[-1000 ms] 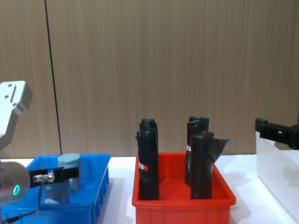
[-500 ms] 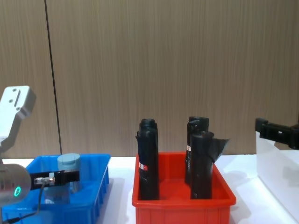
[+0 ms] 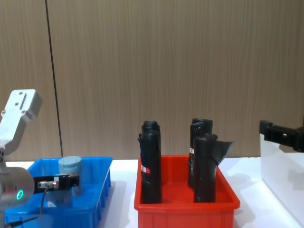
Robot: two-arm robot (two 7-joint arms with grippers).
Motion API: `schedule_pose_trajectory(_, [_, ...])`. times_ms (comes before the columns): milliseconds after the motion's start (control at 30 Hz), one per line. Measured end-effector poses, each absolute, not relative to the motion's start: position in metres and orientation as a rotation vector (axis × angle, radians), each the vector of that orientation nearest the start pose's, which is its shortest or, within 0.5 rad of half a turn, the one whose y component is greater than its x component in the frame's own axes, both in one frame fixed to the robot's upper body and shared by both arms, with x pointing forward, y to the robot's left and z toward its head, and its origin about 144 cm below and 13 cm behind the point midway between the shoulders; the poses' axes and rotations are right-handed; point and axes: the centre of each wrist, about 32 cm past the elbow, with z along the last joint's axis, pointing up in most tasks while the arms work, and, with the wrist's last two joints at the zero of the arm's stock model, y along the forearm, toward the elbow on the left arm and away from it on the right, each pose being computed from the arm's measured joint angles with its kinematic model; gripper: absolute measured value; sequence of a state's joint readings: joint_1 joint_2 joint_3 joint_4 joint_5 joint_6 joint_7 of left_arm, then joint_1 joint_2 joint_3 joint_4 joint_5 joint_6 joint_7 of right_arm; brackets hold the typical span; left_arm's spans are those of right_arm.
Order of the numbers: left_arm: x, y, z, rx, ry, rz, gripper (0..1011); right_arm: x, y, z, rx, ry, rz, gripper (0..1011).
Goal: Pick the cotton swabs from the blue box and place them into the white box.
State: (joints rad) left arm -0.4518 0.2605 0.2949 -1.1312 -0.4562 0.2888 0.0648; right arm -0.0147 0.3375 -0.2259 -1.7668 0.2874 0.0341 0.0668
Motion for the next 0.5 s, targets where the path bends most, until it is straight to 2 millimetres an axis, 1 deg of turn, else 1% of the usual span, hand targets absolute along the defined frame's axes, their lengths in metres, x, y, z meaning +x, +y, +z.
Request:
schedule_pose_trajectory(200, [0.577,0.256,1.166,0.228,0.307,1.450,668,0.443,-0.237,1.189,0.026,-0.075,-1.229,1002])
schedule_pose_trajectory(500, [0.574,0.250,1.178,0.219,0.255,1.423,668,0.443,-0.237,1.189,0.026,-0.075,-1.229,1002])
